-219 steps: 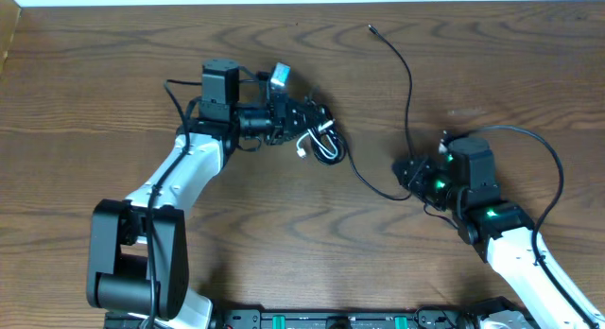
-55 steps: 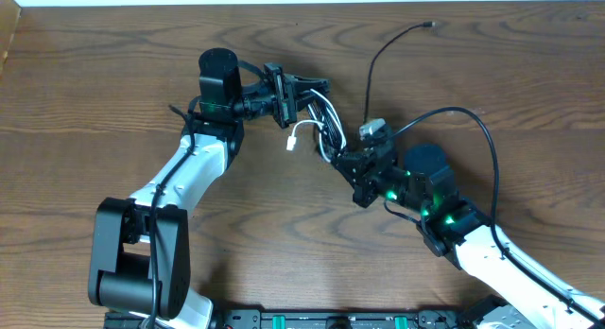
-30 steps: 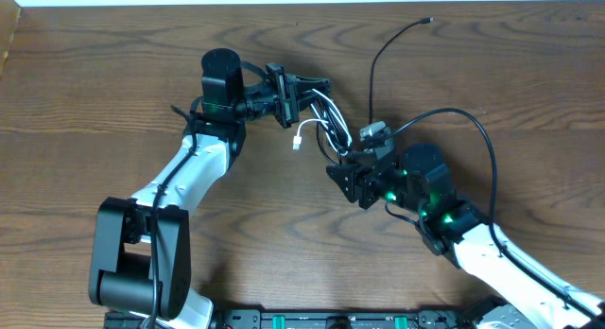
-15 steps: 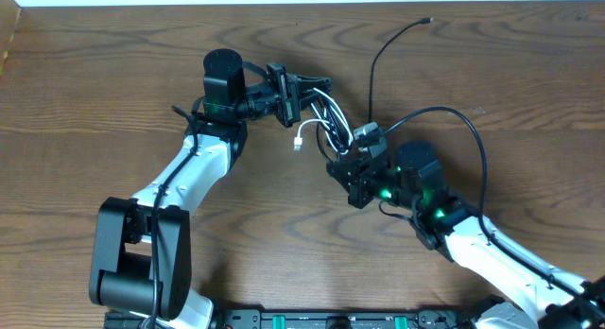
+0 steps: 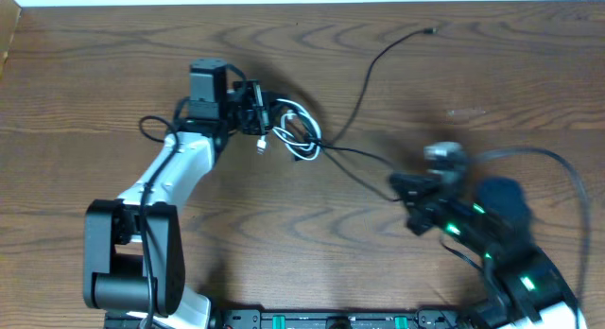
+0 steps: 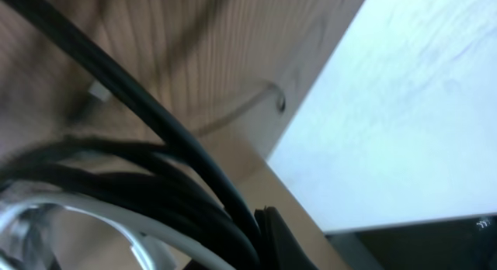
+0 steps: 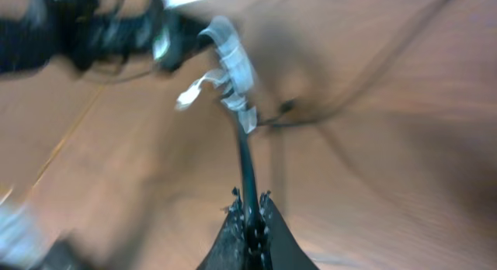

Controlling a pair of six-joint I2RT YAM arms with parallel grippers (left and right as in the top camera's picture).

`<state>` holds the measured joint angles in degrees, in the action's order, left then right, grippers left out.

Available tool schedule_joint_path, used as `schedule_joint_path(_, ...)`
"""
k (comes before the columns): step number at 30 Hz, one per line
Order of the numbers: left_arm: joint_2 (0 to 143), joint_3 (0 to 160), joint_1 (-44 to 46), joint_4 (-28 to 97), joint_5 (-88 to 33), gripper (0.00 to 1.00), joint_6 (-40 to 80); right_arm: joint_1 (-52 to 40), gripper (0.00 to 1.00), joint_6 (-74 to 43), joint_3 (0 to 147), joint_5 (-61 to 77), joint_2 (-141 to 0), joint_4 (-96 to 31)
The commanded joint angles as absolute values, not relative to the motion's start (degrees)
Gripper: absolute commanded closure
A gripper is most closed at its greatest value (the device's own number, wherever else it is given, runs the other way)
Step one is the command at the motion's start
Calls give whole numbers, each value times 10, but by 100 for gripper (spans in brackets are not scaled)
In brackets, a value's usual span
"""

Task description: Untangle cables

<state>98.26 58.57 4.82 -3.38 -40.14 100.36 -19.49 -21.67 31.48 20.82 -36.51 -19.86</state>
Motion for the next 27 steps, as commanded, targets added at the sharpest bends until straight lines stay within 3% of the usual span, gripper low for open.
schedule_joint_path(1, 972, 595, 11, -22, -368, 92, 893, -145, 99, -201, 321, 76, -277, -232)
schedule_joint_path(9, 972, 595, -59, 51, -357, 93, 866, -50, 99, -265, 321, -179, -194, -353)
schedule_joint_path(14, 972, 595, -87, 70, -355, 92, 866, -28, 98, -283, 320, -182, -208, -386)
schedule_joint_path(17, 972, 595, -86, 70, -379, 93, 866, -28, 85, -283, 320, -120, -219, -385)
schedule_joint_path(22, 972, 595, -66, 70, -432, 93, 866, -32, 66, -282, 320, 106, -256, -349)
schedule_joint_path(27, 972, 595, -33, 87, -446, 93, 869, -54, 50, -172, 320, 371, -334, -237)
